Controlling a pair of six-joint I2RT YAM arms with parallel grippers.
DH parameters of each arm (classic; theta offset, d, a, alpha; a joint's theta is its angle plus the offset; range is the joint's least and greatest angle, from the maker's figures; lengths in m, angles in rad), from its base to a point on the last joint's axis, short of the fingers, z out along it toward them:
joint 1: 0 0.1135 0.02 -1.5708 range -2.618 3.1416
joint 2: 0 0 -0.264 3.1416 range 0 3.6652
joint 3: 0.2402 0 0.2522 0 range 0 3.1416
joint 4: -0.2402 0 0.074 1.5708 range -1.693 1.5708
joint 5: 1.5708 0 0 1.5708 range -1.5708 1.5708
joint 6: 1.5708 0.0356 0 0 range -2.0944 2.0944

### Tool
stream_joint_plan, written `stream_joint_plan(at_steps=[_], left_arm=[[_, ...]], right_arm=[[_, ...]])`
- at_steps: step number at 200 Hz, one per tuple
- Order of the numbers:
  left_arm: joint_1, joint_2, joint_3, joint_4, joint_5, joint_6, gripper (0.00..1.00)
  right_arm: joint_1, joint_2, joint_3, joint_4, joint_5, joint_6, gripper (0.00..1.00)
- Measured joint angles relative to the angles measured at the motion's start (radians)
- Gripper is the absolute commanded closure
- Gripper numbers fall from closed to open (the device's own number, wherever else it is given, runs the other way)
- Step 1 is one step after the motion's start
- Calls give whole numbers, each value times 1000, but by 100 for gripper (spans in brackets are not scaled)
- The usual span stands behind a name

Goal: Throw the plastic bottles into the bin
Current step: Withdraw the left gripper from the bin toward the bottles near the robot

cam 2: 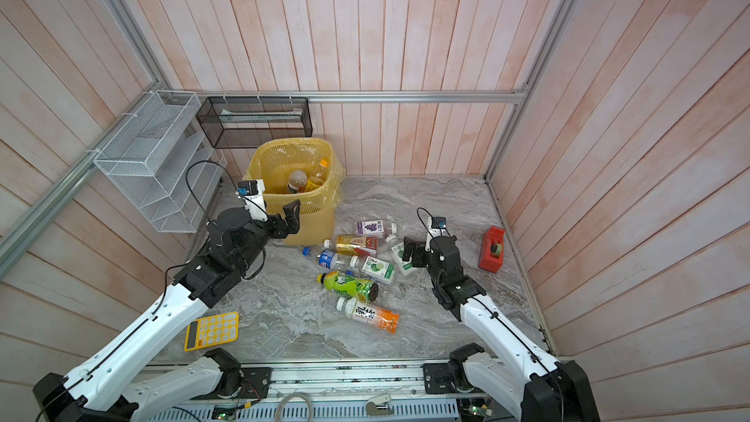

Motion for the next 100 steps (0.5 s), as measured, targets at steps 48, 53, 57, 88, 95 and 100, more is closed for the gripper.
stream_joint_plan(at_steps=[48,53,57,88,95,100], left_arm=[[-13,-38,-148,7,-7,-74,0],[-13,-38,-164,6,-7,-83,0],[-14,-38,-174,7,-7,-90,0],[-17,-48,-248,10,-5,-140,0],[-17,-55,-263,11,-4,-150,0],[-17,-60,-273,12,-3,-155,0]], right_arm=[[0,32,0,-6,-4,-1,1],[0,39,0,-8,-3,-1,1],[0,47,0,-10,-2,-1,1],[0,138,3,-28,-1,-15,1],[0,165,10,-39,-2,-20,1],[0,183,15,-44,-2,-23,1]])
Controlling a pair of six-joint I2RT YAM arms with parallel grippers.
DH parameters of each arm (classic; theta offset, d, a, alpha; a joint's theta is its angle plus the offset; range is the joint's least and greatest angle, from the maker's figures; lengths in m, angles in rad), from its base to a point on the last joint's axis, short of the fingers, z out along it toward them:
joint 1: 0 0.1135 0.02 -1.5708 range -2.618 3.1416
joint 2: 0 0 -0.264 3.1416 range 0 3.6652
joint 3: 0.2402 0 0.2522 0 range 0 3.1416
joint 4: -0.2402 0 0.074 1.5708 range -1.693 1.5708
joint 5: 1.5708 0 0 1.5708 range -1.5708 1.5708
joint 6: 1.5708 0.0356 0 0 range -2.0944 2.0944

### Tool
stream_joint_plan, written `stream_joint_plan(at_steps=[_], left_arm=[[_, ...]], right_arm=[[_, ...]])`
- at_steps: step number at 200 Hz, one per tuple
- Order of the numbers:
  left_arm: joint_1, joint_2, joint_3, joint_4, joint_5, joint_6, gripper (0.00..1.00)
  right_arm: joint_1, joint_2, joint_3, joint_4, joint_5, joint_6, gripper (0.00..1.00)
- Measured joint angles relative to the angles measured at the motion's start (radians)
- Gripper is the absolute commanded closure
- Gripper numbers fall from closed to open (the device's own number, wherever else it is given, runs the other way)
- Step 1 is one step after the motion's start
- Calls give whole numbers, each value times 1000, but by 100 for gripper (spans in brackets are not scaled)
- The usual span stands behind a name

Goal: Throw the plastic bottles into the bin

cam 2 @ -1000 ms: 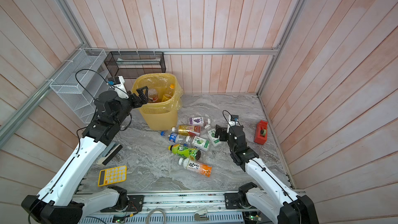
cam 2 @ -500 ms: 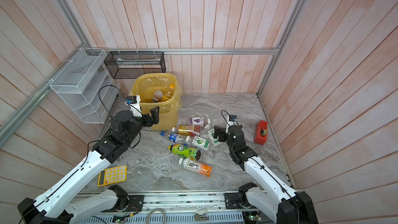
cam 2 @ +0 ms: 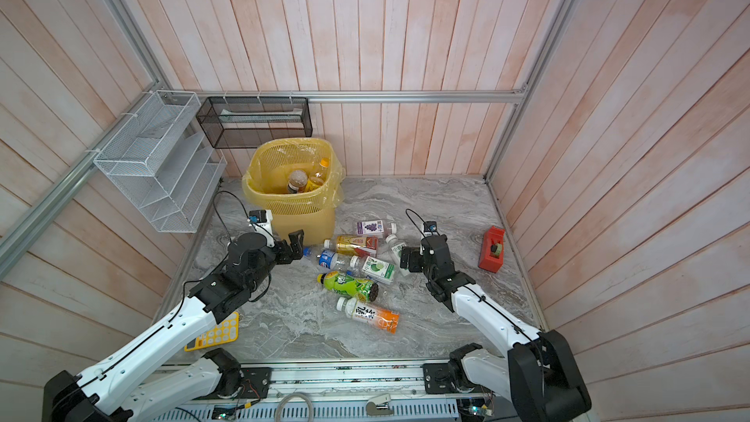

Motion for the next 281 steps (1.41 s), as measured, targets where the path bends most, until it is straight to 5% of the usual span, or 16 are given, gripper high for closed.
stream_joint_plan(at_steps=[146,236,281], left_arm=[[14,-46,-111,2,-15,-91,0],[32,-57,-132,-2,-14,-99,0],[44,-58,-138,-5,-13,-106,0]], right_arm=[[0,298,171,-95,-89,-129,5],[-1,353,206,-164,-38,-146,19],[-5,352,206,-164,-9,-114,36]])
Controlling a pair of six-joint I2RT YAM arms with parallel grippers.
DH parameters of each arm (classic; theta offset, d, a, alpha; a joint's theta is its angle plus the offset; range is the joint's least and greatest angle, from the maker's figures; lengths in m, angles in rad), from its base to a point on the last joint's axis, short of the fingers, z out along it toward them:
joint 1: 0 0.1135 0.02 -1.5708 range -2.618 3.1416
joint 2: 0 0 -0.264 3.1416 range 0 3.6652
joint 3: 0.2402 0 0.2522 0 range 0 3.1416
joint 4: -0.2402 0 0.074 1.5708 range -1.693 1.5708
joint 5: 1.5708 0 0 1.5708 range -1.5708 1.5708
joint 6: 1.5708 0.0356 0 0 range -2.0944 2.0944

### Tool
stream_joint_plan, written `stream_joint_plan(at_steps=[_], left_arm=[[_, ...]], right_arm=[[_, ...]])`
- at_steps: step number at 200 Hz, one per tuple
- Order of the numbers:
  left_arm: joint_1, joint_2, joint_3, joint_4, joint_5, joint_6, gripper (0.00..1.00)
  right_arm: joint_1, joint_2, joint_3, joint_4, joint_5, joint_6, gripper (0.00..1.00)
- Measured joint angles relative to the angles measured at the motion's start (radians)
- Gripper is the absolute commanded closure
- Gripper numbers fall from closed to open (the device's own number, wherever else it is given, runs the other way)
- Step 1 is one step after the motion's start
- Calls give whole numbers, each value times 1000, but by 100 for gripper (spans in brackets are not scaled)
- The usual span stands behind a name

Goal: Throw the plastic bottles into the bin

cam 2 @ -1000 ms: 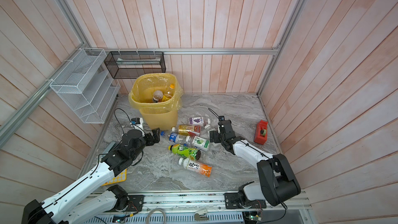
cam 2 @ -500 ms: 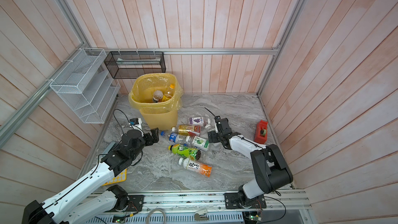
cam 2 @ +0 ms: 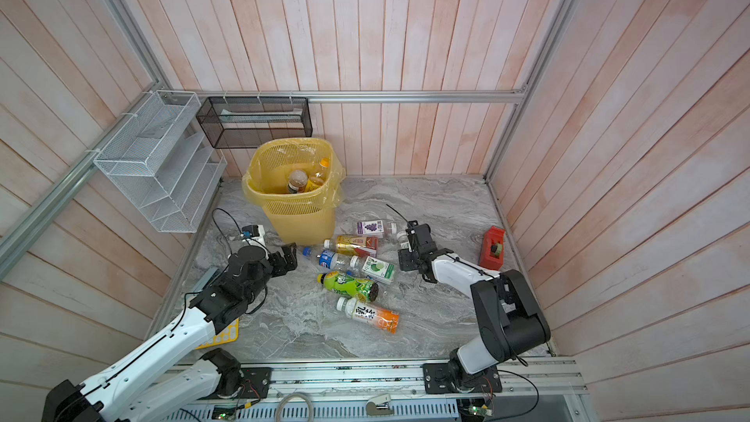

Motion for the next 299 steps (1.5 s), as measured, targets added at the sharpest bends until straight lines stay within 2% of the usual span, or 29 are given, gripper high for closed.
stream_joint_plan(at_steps=[23,30,39,46,85,151,189,227,248,299], left_arm=[[6,0,-3,0,3,-3,0],[8,0,-4,0,6,-5,0],[9,0,-6,0,8,-7,0],[11,0,-6,0,10,-8,0],[15,0,-6,0,14,-8,0],[22,0,-18,-1,14,-10,0],[24,0,-18,-1,14,-11,0],[32,-6,-23,-1,13,-16,0],[48,-10,-44,0,13,-35,0],[111,-10,-126,1,14,-90,0]], right_arm=[[-1,-2,0,0,14,16,33],[0,-2,0,0,14,21,28],[0,-2,0,-2,14,23,16],[0,-2,0,-9,14,26,12],[-1,-1,5,-62,14,37,9],[-1,79,67,-80,14,13,19],[-2,114,84,-95,13,-11,39],[-2,96,87,-109,16,-14,47],[-2,-10,79,-114,30,-14,47],[-3,-444,72,9,32,-13,47]])
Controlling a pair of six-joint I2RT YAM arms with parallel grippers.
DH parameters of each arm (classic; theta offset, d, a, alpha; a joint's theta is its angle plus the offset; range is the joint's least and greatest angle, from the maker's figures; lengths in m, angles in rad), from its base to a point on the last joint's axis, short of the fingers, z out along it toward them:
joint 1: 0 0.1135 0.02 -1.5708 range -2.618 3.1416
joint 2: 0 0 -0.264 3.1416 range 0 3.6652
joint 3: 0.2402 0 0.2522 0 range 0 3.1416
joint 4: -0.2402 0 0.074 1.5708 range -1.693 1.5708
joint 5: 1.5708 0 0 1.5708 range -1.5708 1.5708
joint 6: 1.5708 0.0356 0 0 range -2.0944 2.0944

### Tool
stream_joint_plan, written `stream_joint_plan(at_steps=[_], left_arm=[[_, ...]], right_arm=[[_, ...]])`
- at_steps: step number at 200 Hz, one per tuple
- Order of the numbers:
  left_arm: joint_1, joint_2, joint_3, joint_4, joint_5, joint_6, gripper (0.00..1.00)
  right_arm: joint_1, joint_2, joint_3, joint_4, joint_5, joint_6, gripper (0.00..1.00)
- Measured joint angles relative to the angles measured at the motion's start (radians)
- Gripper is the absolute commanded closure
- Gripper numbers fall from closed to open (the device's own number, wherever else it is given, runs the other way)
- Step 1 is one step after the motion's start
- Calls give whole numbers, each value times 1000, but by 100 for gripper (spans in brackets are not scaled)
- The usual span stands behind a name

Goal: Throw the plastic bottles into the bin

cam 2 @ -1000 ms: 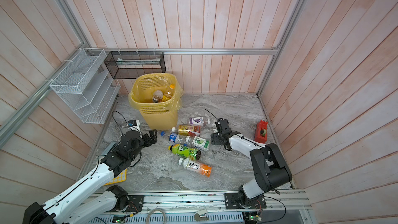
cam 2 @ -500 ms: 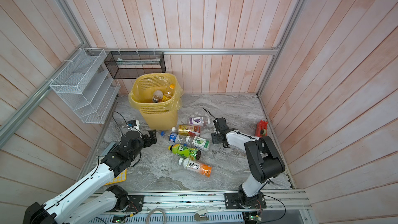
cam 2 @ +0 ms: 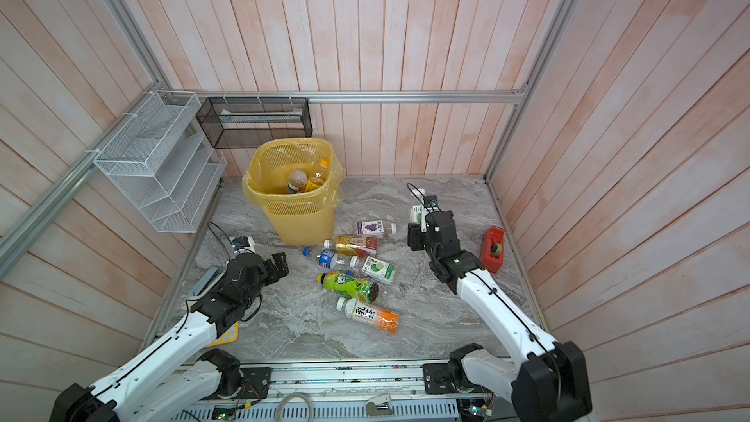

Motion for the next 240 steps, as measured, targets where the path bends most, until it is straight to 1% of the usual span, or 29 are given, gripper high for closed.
stream_joint_plan(at_steps=[10,21,47,68,88,101,110,123,126,132,135,147,157,168,180,196,210,240], left_arm=[[3,0,-10,0,3,-9,0],[3,0,-19,3,7,-16,0],[3,0,-39,6,23,-30,0],[3,1,-41,7,30,-33,0],[3,1,-41,8,42,-33,0],[3,2,-41,10,49,-33,0],[3,4,-41,13,52,-32,0],[3,10,-41,19,56,-32,0],[3,13,-41,21,56,-31,0],[3,18,-41,23,59,-29,0],[3,20,-41,23,60,-29,0],[3,34,-41,26,61,-25,0],[3,47,-41,28,66,-22,0],[3,58,-40,27,72,-19,0],[3,67,-39,24,75,-14,0],[3,67,-39,24,76,-11,0],[3,65,-39,24,76,-9,0],[3,47,-39,19,75,0,0]], right_arm=[[0,-42,26,25,-18,3,47],[-3,-53,74,44,-51,12,48],[-3,5,224,135,-187,67,50],[17,108,341,233,-306,132,50],[99,246,475,276,-374,160,48],[167,367,598,280,-424,166,45],[207,454,694,264,-459,164,40],[257,602,875,187,-505,145,34],[266,636,919,157,-518,141,31],[280,703,1005,121,-532,134,21],[286,740,1056,91,-536,126,19],[299,850,1192,5,-543,108,15],[299,908,1254,-58,-537,97,12],[296,932,1269,-112,-518,85,7],[292,931,1264,-159,-488,74,4],[288,892,1232,-164,-440,60,2],[287,811,1161,-158,-388,46,1],[270,573,952,-83,-304,27,0]])
